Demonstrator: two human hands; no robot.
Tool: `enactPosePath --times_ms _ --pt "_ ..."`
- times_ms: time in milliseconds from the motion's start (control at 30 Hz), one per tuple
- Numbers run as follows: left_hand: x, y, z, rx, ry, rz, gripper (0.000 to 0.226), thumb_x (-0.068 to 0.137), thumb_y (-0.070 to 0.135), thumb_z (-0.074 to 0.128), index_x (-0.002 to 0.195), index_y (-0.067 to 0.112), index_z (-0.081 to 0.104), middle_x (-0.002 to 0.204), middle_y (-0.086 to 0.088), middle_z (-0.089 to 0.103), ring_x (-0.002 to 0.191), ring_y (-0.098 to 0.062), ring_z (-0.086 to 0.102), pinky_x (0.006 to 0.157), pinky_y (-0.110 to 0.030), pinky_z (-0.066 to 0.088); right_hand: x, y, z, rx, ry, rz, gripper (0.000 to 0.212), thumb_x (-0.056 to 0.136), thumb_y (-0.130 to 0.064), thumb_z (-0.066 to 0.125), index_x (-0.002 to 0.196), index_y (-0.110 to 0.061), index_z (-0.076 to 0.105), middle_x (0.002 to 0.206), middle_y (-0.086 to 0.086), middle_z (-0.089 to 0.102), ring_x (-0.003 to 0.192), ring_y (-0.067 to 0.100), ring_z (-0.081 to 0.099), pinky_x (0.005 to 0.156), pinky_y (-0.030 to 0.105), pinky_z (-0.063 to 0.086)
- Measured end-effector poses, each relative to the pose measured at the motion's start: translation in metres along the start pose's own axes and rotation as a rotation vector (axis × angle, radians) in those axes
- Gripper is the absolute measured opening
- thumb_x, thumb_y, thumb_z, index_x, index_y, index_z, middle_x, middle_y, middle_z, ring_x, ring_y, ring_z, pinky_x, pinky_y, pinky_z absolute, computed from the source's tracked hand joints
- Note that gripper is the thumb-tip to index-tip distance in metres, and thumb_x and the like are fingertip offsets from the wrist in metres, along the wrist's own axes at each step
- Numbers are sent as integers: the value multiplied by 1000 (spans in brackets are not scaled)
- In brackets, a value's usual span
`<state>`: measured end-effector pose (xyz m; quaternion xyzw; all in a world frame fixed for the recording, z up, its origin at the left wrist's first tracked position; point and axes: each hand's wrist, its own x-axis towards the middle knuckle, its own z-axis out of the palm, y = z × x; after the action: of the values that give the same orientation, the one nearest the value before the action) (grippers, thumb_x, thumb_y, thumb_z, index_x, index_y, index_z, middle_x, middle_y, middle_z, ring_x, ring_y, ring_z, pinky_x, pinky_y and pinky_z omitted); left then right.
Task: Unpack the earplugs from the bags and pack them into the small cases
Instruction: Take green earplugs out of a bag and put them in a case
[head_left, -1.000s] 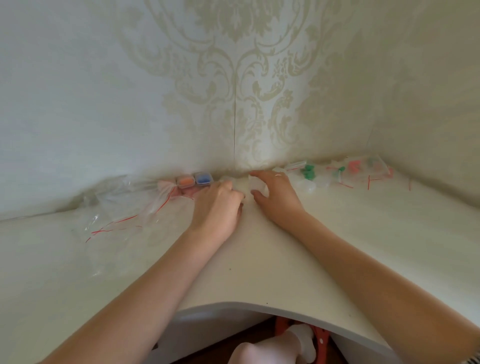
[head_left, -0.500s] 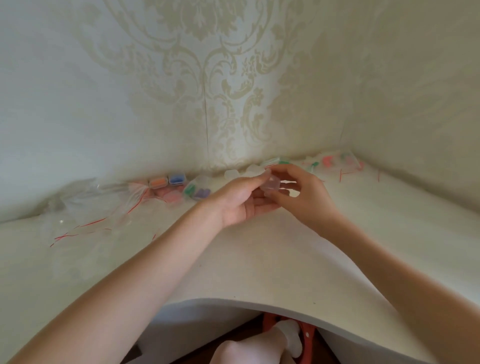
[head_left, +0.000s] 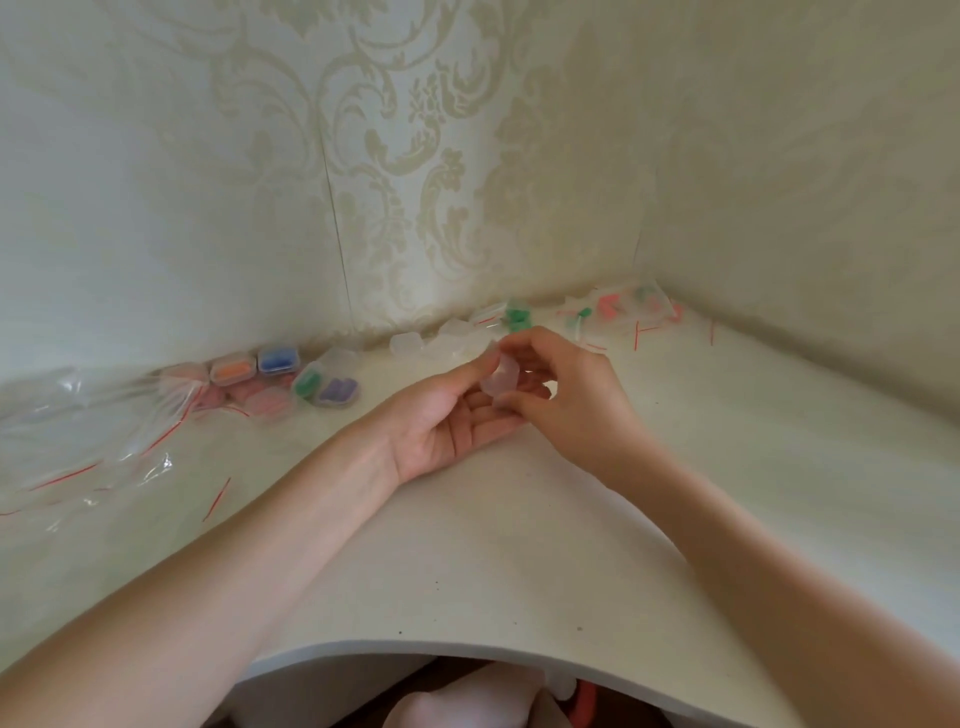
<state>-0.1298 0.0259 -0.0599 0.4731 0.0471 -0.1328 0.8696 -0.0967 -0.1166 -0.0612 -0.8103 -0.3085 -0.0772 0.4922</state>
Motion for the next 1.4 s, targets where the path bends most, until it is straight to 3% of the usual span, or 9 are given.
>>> enactPosePath --times_ms 233,367,467,567,700,833,1067,1233,1400 --pt "0 -1 -1 -90 21 58 31 92 29 51 96 1 63 82 -14 72 68 -18 71 67 -29 59 3 -3 7 -65 3 -46 41 78 1 66 115 -15 60 94 -5 66 83 2 60 75 7 45" --pt "2 -4 1 -103 25 70 32 78 26 62 101 4 64 85 -9 69 74 -15 67 70 -27 59 1 -1 6 -55 20 -89 28 80 -5 69 103 -12 56 89 -5 64 85 3 57 74 15 44" --pt "4 -1 -1 -147 83 79 36 70 23 68 99 3 63 79 -9 69 64 -12 67 70 -25 58 1 1 5 -30 36 -127 18 84 -5 66 97 -9 55 88 -16 60 88 -5 56 79 13 44" --pt "4 1 -2 -165 92 86 42 68 25 69 100 0 60 83 -13 70 67 -15 69 72 -26 59 2 1 4 23 60 -132 16 87 -5 63 96 -13 54 94 -15 62 86 0 60 79 15 48" --pt "4 -1 -3 -156 92 107 34 82 28 63 98 -2 60 87 -17 71 75 -19 71 78 -28 57 1 1 2 157 128 -70 14 90 -7 61 97 -19 58 92 -14 64 85 -2 62 74 9 45" --pt "5 -2 -1 -76 76 121 30 89 26 57 101 -1 63 97 -17 71 84 -19 71 79 -25 57 0 4 4 56 110 -75 15 90 -16 61 104 -16 67 89 -17 63 85 -4 60 74 7 44" --pt "2 0 3 -29 121 127 24 90 25 55 91 1 63 79 -15 72 72 -18 72 73 -24 58 1 7 8 -128 138 -174 17 95 -15 53 103 -11 68 97 0 64 89 11 60 77 18 47" --pt "-4 -7 9 165 54 143 19 89 17 58 98 1 63 84 -14 72 82 -19 71 72 -26 58 9 9 -1 0 285 13 24 99 -12 42 103 -14 66 89 -6 62 76 12 62 71 26 50" --pt "-9 -9 14 198 -115 -32 25 95 7 45 112 -5 58 89 -17 70 75 -21 71 75 -32 59 11 27 -11 52 104 198 23 96 -15 49 91 -17 71 73 -9 60 62 2 52 61 19 40"
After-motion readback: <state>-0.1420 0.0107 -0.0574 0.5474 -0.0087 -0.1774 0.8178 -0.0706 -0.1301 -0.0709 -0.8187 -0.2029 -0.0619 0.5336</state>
